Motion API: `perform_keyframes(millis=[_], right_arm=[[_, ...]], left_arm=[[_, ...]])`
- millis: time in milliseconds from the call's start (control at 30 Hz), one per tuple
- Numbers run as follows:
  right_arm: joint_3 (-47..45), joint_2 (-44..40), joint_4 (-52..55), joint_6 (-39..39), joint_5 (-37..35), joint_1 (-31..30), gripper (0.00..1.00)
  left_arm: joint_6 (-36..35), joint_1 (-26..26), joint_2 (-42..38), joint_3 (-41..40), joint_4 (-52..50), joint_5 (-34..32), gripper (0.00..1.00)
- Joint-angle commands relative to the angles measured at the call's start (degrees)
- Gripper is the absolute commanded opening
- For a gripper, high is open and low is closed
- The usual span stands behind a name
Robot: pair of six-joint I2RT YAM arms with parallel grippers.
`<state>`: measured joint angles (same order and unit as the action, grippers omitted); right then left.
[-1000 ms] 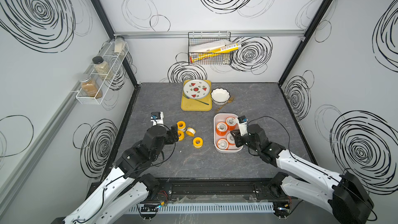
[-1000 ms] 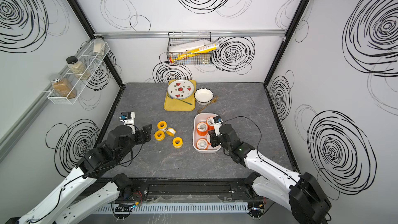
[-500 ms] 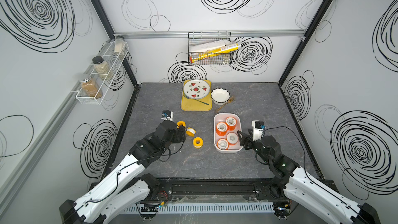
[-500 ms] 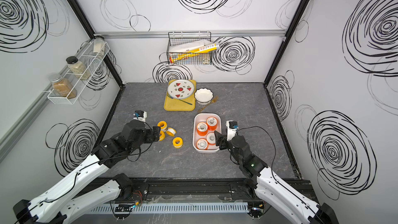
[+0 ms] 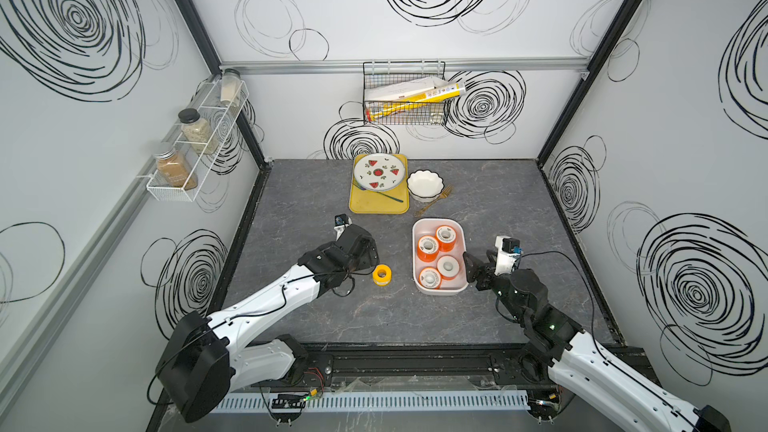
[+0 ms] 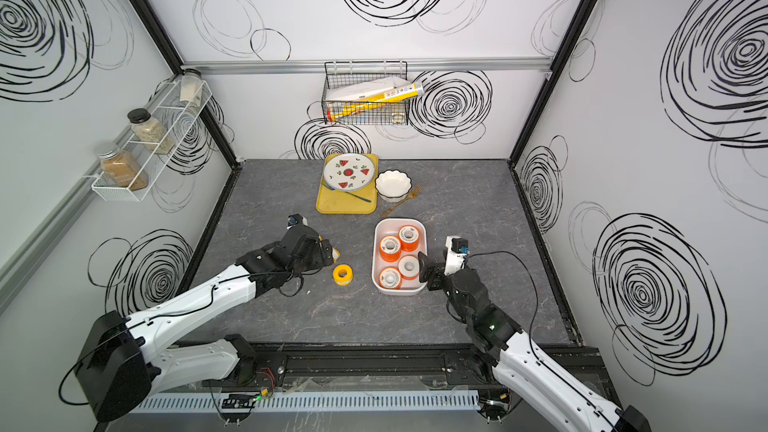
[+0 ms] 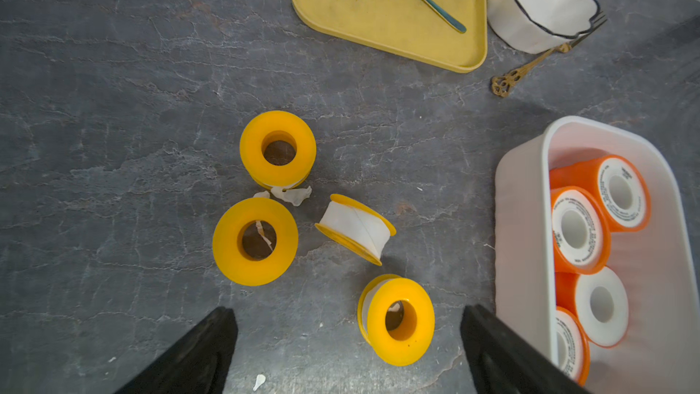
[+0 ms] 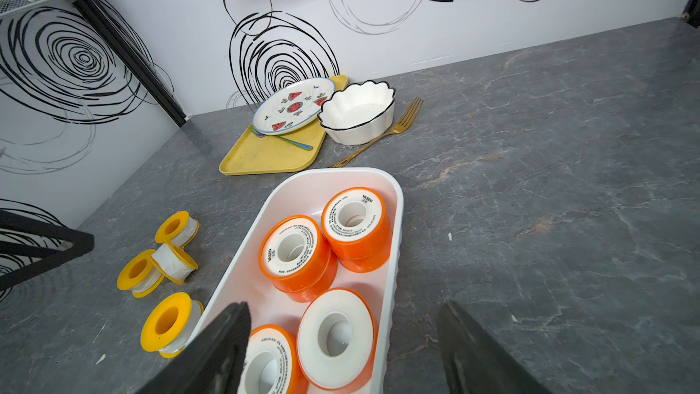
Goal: Put the sealing tape into the storage box
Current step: Pick up the sealing tape at the center of the board.
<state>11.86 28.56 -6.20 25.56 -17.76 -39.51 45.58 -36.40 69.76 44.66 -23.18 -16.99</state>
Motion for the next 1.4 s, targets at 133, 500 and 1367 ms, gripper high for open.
perform_keyframes(millis=[133, 500, 1367], right_arm=[[-1.05, -1.66, -0.33, 0.66, -1.19, 0.02, 0.82], [-0.71, 0.0, -0.92, 0.61, -1.13, 0.04, 0.82], [-0.08, 2.12, -1.32, 0.63, -0.97, 0.08, 0.82]], left_arm=[[3.61, -0.36, 7.59, 2.67, 4.43, -2.59, 0.99], [4.76, -0.76, 17.83, 7.4, 5.4, -2.3, 0.99], [4.09, -1.54, 25.06, 8.09, 3.84, -8.56, 0.8]])
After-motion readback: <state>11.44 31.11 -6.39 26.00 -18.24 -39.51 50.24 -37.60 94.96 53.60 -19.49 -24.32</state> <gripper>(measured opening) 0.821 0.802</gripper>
